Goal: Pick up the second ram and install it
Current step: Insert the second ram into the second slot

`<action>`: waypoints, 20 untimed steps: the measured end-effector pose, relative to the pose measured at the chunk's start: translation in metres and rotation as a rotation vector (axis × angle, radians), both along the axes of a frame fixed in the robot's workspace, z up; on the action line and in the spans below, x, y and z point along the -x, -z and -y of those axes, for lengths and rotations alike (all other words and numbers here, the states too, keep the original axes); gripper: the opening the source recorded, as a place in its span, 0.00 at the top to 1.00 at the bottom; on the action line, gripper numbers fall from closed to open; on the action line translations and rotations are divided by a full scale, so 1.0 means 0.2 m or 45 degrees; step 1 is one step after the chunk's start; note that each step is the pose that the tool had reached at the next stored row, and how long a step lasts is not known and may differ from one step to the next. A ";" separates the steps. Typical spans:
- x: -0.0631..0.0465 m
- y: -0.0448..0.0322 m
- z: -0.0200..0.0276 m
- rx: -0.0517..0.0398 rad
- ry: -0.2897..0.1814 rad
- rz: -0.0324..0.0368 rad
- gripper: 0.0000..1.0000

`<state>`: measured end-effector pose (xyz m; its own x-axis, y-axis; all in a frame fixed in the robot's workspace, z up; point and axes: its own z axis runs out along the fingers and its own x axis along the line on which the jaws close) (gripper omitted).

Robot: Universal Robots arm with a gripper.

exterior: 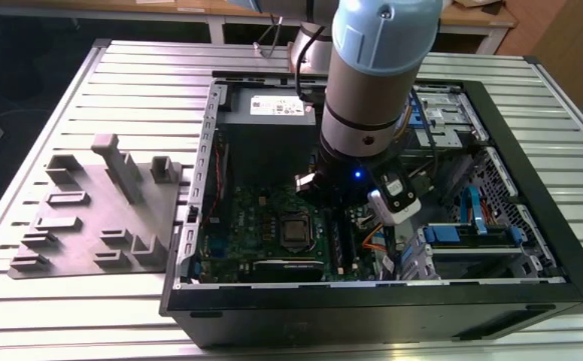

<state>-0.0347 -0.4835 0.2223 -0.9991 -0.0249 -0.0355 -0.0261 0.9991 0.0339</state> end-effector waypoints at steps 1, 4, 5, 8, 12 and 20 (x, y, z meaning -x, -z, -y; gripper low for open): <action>0.00 0.000 0.000 0.000 0.000 0.0000 0.92; 0.00 0.000 0.000 0.009 0.001 0.0001 0.92; 0.00 -0.002 0.000 0.013 0.001 0.0000 0.92; 0.00 -0.011 0.000 0.019 0.001 0.0000 0.92; 0.00 -0.014 0.000 0.022 0.001 0.0001 0.92; 0.00 0.001 0.000 0.020 0.001 -0.0001 0.92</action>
